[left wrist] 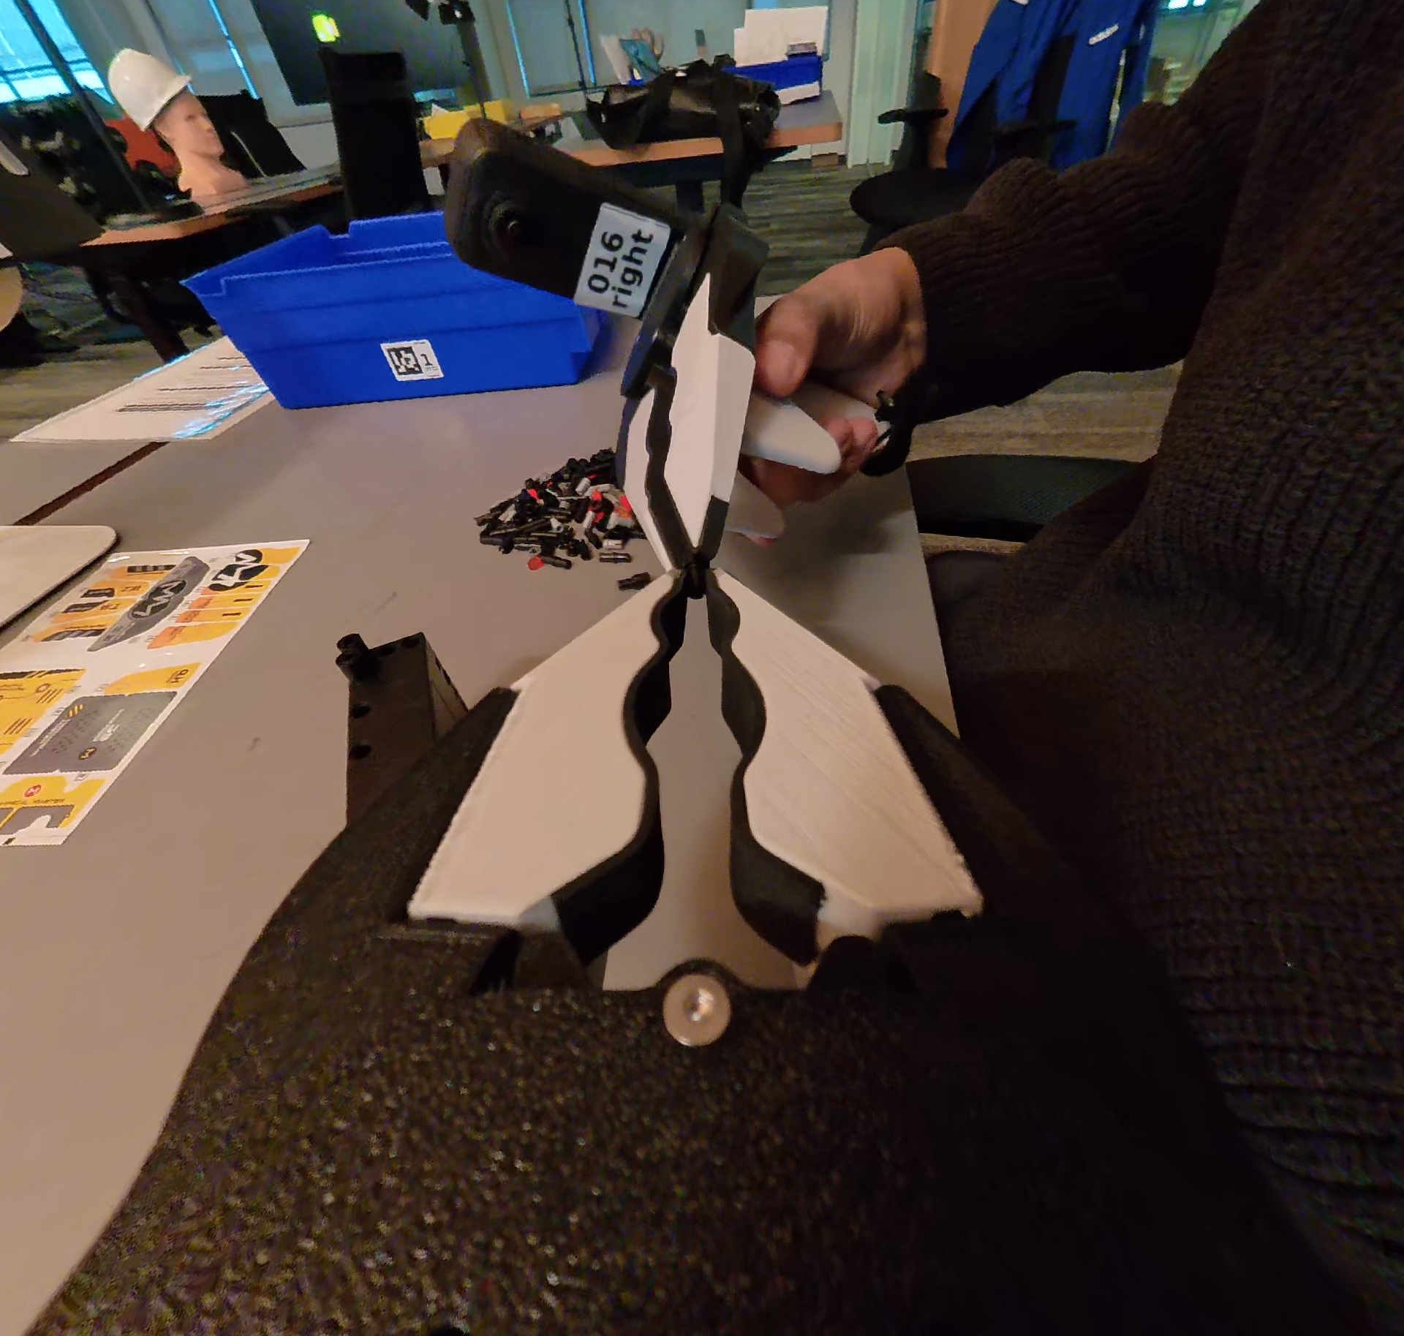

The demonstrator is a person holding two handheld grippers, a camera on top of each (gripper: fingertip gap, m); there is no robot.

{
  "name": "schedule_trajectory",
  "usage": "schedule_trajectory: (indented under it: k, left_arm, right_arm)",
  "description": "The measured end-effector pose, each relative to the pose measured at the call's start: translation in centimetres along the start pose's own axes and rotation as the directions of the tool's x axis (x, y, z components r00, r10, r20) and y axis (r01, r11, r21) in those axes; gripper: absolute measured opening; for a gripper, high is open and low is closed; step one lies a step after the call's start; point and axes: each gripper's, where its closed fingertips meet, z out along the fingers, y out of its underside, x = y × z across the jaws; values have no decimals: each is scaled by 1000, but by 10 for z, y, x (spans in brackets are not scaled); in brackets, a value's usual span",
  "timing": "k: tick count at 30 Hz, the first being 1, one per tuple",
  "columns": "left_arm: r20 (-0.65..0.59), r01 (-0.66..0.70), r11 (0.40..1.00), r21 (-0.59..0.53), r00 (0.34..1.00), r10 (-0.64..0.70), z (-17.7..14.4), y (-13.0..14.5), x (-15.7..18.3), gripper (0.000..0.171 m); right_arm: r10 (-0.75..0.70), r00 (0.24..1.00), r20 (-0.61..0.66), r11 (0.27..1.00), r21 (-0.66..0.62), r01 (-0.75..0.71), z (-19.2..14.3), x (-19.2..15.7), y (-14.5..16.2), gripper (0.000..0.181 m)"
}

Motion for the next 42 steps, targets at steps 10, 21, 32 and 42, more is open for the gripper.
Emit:
schedule_trajectory:
  k: [10, 21, 32, 42]
  left_arm:
    - [184, 156, 977, 148, 966, -182, -17, -15, -42, 46]
    - [453, 348, 937, -5, 836, -308, -19, 27, -96, 51]
    - [477, 313, 946, -84, 846, -237, -12, 33, -104, 52]
    - [449, 292, 955, 49, 848, -282, -34, 1, -155, 52]
  right_arm:
    - [-121, 976, -180, 993, -12, 121, -12, 17, -10, 7]
    - [-326, 880, -345, 945, -96, 312, -16, 34, -19, 7]
    - [-443, 780, -441, 854, 57, 517, -54, 30, -91, 7]
    - [-490, 691, -531, 709, 218, 671, -96, 39, -157, 7]
